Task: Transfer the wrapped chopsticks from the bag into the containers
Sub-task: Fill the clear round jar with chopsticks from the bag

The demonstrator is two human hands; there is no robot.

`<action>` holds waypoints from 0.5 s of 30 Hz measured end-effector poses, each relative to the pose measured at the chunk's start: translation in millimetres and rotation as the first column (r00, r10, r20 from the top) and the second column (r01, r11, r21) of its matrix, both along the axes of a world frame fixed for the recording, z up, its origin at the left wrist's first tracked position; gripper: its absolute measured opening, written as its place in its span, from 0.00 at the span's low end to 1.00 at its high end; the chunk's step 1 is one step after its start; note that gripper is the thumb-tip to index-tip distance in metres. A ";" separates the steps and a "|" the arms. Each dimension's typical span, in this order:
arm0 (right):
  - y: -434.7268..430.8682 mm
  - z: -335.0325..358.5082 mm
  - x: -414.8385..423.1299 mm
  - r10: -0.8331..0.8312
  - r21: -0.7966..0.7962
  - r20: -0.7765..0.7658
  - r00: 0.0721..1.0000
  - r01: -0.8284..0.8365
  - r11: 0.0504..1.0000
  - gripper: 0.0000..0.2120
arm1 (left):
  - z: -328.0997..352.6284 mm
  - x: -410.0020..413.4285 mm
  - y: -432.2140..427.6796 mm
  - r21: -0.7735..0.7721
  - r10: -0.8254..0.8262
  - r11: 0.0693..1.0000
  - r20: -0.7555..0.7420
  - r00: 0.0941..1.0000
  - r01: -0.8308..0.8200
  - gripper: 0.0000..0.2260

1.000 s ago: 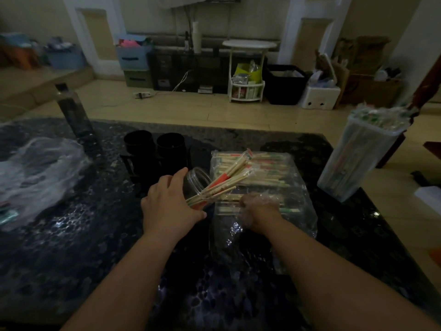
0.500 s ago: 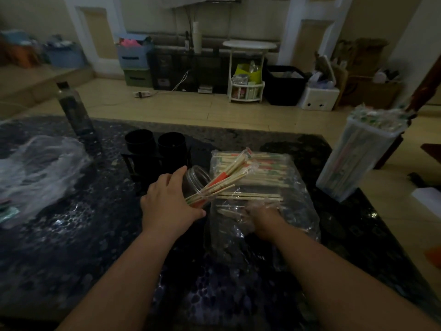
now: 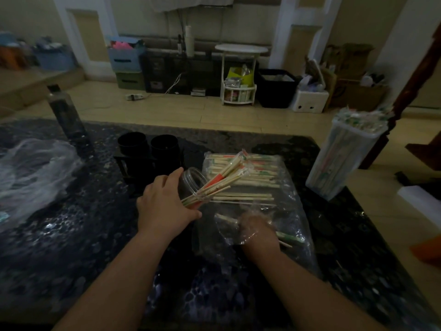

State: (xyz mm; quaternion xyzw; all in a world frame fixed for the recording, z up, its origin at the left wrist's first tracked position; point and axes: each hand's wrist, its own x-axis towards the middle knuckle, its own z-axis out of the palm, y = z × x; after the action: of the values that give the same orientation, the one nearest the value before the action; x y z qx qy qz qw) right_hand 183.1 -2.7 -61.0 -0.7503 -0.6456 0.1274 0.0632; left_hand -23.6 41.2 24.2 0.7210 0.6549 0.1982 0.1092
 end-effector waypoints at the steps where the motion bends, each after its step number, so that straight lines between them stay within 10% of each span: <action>1: -4.3 -0.5 0.5 0.002 -0.001 0.022 1.000 -0.002 1.000 0.22 | 0.3 -0.5 -0.2 0.002 -0.004 1.000 0.001 1.000 0.004 0.50; 15: -53.9 80.6 -13.3 0.119 0.103 0.126 0.985 -0.132 0.986 0.16 | 8.7 -3.1 -9.6 0.021 -0.040 0.999 -0.027 0.999 0.040 0.48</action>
State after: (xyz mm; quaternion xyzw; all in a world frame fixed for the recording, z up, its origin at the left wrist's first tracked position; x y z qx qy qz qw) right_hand 169.8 -56.6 19.6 -0.7097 -0.7003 0.0503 0.0578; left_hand -26.7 31.6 33.0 0.7377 0.6397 0.1931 0.0967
